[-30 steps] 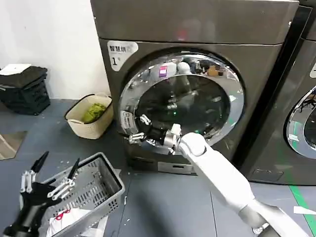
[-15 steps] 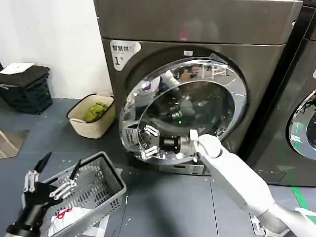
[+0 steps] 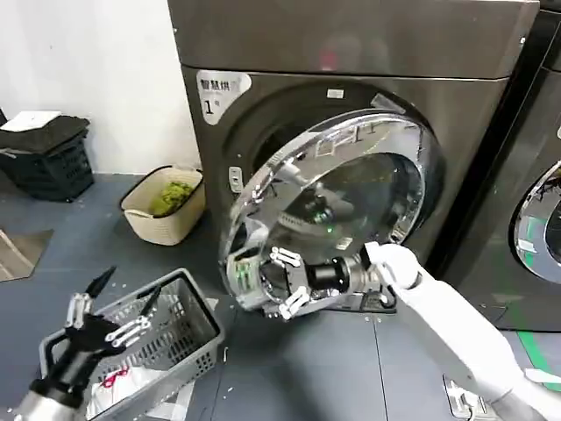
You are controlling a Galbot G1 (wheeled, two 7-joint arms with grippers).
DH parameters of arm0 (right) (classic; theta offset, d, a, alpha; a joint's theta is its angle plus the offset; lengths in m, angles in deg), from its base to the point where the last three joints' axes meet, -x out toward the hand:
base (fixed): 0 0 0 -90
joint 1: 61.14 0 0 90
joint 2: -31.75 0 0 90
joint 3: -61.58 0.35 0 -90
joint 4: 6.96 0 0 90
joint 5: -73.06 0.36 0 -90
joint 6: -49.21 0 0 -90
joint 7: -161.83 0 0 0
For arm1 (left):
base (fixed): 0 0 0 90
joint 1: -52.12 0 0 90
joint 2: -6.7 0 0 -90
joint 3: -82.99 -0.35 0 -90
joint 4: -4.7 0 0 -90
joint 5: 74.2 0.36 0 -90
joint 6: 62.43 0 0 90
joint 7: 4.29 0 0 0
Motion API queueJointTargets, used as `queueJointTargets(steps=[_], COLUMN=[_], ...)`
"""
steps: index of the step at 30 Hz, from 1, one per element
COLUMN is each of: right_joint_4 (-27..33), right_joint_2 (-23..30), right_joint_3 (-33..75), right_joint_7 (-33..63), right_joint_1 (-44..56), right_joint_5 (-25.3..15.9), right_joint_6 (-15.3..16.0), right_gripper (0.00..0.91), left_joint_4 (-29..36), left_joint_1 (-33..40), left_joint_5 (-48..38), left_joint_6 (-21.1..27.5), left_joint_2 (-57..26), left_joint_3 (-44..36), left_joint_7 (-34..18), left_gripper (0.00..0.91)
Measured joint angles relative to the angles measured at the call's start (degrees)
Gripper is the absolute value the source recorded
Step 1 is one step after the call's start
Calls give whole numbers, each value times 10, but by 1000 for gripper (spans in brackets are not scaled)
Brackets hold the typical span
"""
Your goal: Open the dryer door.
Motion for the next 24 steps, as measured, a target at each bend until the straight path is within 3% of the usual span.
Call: queueJointTargets(steps=[11,14,24], right_joint_4=[-84,-99,-129], right_joint_2=[-77,-100,-161], right_joint_3=[60,87,240], right_joint_7=[-46,-48,-51], right_joint_1=[52,78,232], right_joint_5=[12,-1,-9], right_joint_6=[11,7,-7], right_gripper=[907,907,907], left_joint_4=[-46,-57,-90], left_joint_1=[85,105,150], left_joint_5=[-26,-29,-29], left_joint_6=[19,19,10], left_joint_2=[-87,-108,-171], left_joint_3=[-29,-40,-100], left_joint_7=[2,2,27], left_gripper=[907,907,907])
